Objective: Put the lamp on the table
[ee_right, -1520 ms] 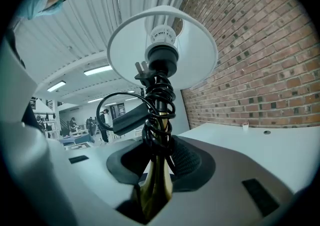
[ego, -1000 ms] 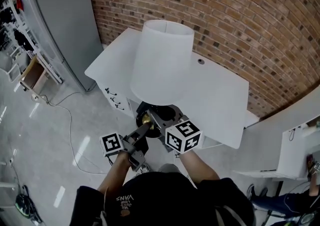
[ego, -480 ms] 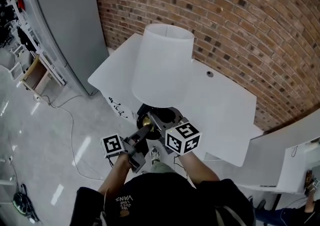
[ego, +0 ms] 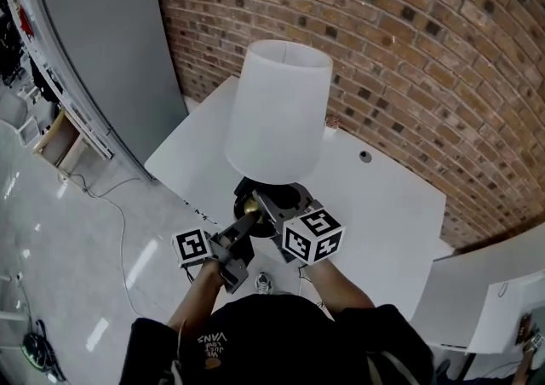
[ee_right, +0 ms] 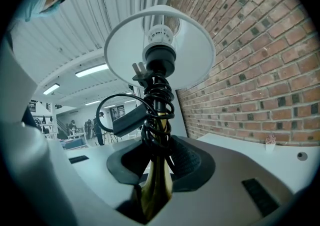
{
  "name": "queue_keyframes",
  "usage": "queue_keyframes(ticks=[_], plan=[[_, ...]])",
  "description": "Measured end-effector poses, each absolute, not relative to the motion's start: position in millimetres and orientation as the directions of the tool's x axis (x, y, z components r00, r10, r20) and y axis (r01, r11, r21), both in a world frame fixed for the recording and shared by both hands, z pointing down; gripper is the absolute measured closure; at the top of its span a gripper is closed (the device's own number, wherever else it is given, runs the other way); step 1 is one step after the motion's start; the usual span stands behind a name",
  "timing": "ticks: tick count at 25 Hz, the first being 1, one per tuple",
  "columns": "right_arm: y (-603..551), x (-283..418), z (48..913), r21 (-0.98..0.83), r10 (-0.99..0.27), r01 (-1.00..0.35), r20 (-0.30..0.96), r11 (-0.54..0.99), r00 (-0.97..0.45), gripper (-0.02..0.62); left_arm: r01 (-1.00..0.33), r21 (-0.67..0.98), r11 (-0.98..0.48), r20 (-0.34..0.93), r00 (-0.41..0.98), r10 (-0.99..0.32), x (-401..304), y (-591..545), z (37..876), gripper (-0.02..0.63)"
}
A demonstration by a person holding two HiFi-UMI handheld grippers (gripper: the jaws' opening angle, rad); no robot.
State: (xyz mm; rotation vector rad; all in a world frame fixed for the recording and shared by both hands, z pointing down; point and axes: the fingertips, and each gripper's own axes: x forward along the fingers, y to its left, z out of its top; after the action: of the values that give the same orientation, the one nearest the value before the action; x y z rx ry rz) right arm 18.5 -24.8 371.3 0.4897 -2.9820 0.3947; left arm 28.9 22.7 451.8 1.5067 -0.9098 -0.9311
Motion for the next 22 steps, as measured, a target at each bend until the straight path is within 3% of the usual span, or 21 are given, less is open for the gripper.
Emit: queue_keyframes(ticks=[12, 22], plan=[[-96.6, -14.3, 378.6, -0.243, -0.339, -0.369, 0.157, 0.897, -0.928, 0.480, -0.049, 0.993, -0.105, -0.073, 0.439, -0.895, -5.1, -48.0, 459.1, 0.436], [-134.1, -74.1, 378.9, -0.248, -0.522, -0.547, 0.162, 0.800, -0.837, 0.482, -0.018, 0.994, -0.106, -0.072, 0.625, -0.777, -74.1, -84.1, 460.2, 0.435]])
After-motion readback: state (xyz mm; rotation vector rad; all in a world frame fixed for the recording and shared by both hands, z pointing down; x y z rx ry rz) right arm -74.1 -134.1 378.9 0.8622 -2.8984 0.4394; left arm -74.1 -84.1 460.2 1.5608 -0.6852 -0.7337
